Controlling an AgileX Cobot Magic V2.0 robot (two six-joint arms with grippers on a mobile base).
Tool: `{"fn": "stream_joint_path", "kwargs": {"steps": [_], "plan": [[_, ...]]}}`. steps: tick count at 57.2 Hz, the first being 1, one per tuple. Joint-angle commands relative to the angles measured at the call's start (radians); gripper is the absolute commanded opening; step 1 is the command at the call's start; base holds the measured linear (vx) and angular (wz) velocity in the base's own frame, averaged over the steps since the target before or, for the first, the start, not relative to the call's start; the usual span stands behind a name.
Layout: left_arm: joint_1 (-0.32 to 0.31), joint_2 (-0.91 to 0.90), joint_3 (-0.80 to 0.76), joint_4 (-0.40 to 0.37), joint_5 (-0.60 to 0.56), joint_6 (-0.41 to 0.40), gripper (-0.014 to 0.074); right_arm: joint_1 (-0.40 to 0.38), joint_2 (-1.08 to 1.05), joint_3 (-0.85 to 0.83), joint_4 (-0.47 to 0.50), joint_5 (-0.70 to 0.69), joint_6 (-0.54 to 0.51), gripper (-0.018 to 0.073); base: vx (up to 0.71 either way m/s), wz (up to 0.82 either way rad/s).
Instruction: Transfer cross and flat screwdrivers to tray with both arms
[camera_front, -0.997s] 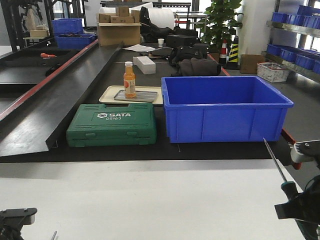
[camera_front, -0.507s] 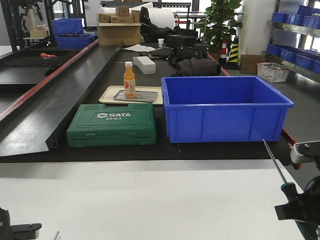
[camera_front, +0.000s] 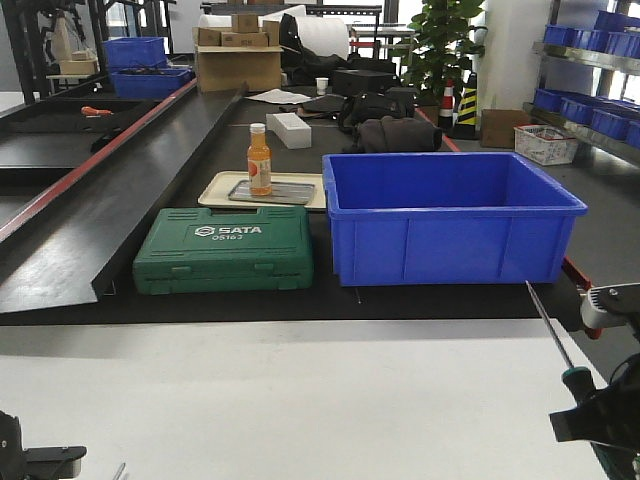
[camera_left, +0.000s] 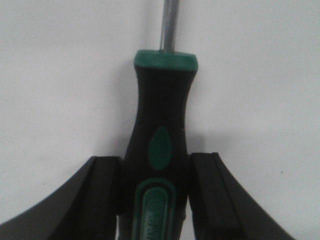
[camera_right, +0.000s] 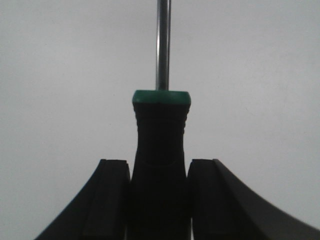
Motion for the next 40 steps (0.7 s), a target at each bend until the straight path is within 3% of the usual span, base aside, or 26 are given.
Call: {"fn": "stream_joint_path", "kwargs": {"steps": [1, 11, 27, 40], "plan": [[-0.008, -0.055, -0.008, -0.024, -0.03, 0.018, -0.0007, 0.0, -0.026, -0.025, 0.012, -0.07, 0.001, -0.0008, 0.0, 0.0], [-0.025, -0.222, -0.009, -0.026, -0.096, 0.029, -0.0006, 0.0, -0.057, -0.025, 0.041, -0.105, 0.001, -0.0008, 0.0, 0.0], [-0.043, -0.668, -0.011, -0.038, -0.213, 0.028, -0.0003, 0.001, -0.207, -0.025, 0.078, -0.144, 0.0, -0.0008, 0.0, 0.0], [-0.043, -0.968, -0.011, -0.042, -0.245, 0.028, -0.0003, 0.001, -0.364, -0.025, 0.08, -0.147, 0.0, -0.0008, 0.0, 0.0]]}}
